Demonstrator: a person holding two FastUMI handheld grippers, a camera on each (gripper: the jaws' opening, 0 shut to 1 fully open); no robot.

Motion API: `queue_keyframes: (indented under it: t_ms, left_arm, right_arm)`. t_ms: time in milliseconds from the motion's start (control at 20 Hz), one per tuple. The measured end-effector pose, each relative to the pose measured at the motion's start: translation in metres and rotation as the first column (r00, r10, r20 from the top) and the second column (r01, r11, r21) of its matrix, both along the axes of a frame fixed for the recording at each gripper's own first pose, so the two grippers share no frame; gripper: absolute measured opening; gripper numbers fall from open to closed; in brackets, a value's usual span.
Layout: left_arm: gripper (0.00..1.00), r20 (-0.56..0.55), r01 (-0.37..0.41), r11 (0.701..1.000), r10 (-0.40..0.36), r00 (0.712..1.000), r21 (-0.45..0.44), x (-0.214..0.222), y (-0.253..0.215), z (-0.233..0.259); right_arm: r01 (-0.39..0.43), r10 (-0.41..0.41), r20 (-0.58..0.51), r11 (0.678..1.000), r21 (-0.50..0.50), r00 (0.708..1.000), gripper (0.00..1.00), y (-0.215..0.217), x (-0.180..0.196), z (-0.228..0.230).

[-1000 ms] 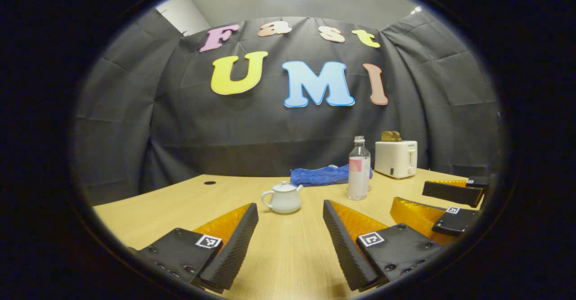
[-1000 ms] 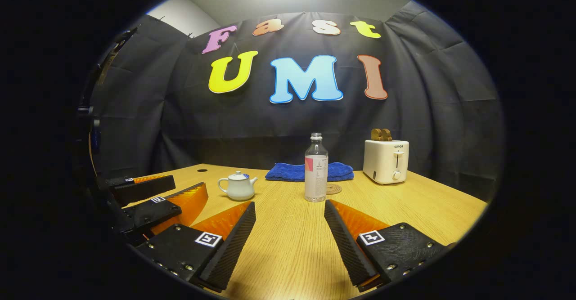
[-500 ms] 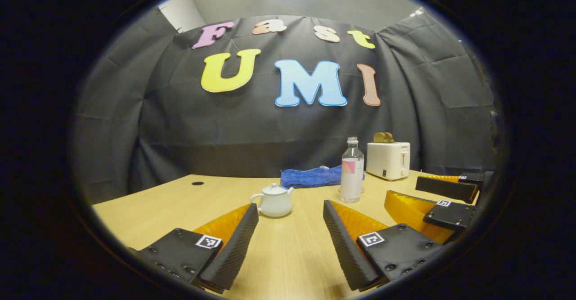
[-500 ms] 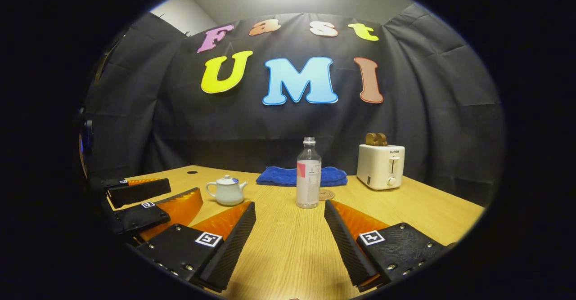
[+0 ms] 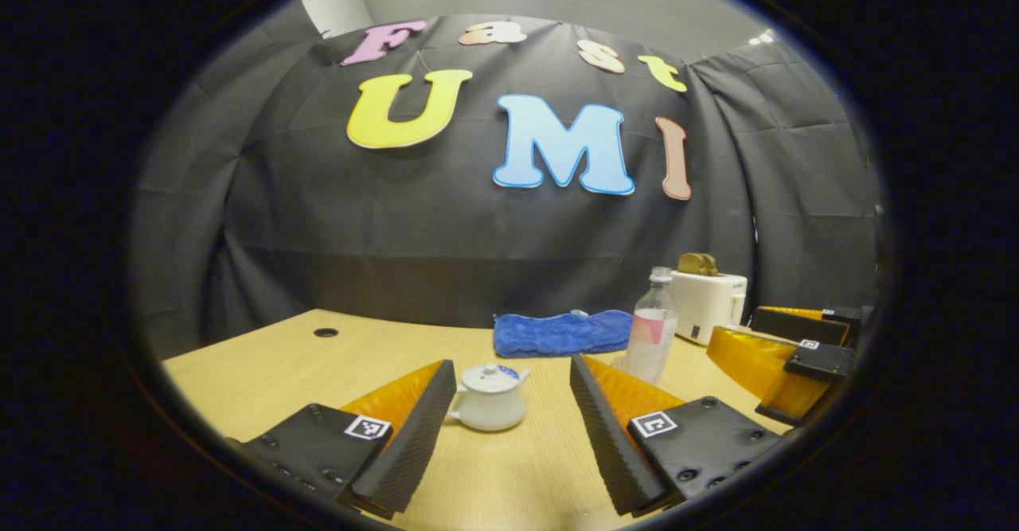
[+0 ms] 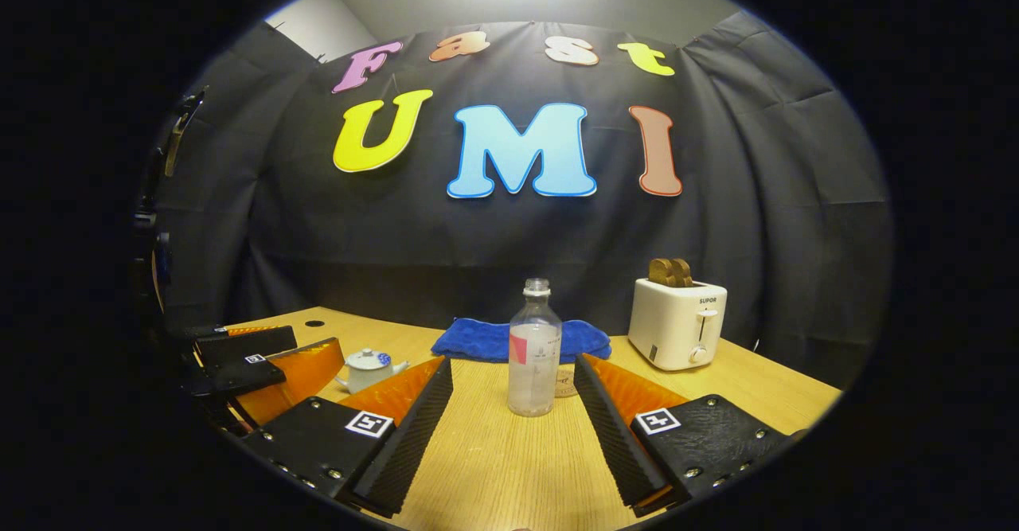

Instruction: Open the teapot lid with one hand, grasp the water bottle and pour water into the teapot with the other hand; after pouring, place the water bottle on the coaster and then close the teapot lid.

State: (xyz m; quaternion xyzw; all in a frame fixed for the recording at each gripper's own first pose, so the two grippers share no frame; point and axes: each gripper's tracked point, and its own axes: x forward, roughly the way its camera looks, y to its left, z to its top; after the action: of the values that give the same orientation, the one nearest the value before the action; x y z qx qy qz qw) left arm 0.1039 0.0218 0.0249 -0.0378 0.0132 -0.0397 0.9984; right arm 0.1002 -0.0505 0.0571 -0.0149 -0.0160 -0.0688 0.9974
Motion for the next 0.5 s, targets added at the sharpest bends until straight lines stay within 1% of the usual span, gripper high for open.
queue_keyframes:
  t_ms: [250, 400, 500]
  left_arm:
    - [0.95, -0.002, 0.018, 0.999, -0.018, 1.0, 0.038, 0.045, 0.006, 0.003]
    - [0.95, 0.001, 0.052, 0.998, -0.052, 0.999, 0.041, 0.066, 0.001, 0.001]
    - [0.95, -0.006, 0.068, 0.997, -0.068, 0.998, 0.03, 0.077, -0.002, -0.006]
  right_arm:
    - [0.032, -0.031, -0.04, 0.999, 0.012, 0.999, 0.95, -0.015, 0.037, -0.001]
    - [0.046, -0.044, -0.071, 0.998, 0.029, 0.996, 0.95, -0.023, 0.061, -0.007]
    - [0.069, -0.064, -0.089, 0.996, 0.06, 0.994, 0.95, -0.031, 0.075, -0.014]
